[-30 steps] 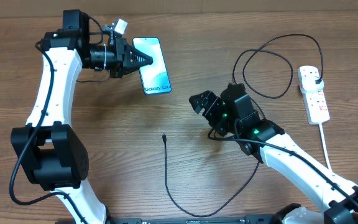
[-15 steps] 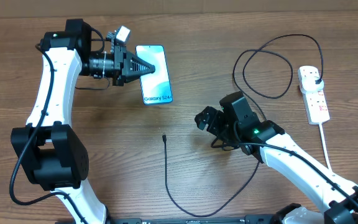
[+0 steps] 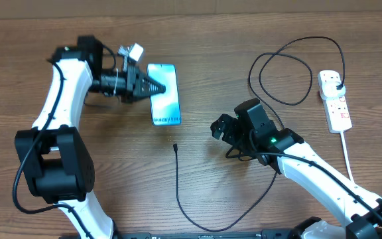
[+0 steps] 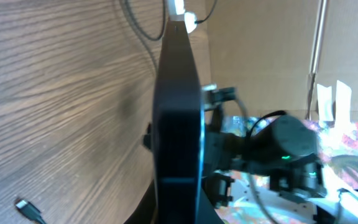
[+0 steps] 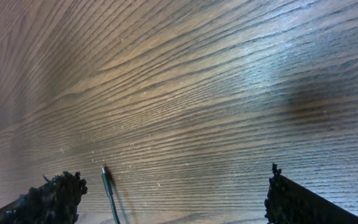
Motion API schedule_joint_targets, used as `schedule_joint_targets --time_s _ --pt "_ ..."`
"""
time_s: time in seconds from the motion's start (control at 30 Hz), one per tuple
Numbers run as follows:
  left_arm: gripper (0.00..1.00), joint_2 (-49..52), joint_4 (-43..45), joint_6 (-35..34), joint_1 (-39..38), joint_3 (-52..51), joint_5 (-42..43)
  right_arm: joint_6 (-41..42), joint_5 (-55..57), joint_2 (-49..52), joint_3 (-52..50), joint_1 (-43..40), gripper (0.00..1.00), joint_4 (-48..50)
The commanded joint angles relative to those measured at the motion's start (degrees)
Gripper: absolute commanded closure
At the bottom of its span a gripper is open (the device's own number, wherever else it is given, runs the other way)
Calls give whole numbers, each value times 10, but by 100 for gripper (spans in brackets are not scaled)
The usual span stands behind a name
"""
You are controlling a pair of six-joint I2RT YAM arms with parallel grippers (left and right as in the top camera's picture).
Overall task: Plug charger to phone and switch on socket
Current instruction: 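Lower the open right gripper onto the black cable's USB-C plug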
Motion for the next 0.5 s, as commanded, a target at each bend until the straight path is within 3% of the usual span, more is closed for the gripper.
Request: schedule_joint_targets --time_s 0.0,0.17,0.3,0.47 --pt "96 -7 35 19 7 -70 93 -5 10 -3 11 -1 4 2" --pt "96 -7 77 19 17 -130 188 -5 9 -3 11 -1 4 2" --pt "96 -7 66 -1 21 -134 212 -7 -2 -3 11 -1 4 3" --pt "96 -7 76 -16 27 -134 212 -72 -45 -3 11 -1 5 28"
